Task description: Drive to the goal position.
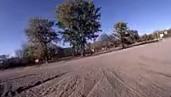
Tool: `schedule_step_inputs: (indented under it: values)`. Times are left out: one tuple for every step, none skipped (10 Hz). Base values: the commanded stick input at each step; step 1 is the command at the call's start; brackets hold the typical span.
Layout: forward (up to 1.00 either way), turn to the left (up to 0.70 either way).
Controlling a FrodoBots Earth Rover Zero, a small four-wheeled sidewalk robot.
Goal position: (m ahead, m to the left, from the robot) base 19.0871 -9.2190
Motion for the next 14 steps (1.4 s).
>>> schedule_step_inputs:
  values:
    - [0.50,0.00]
    - [0.49,0.00]
    - [0.48,0.00]
    - [0.35,0.00]
    - [0.13,0.00]
    - [0.00,0.00]
    - [0.00,0.00]
    - [0.01,0.00]
    - [0.05,0.00]
    - [0.10,0.00]
    - [0.30,0.00]
    - [0.50,0.00]
    - [0.50,0.00]
    - [0.50,0.00]
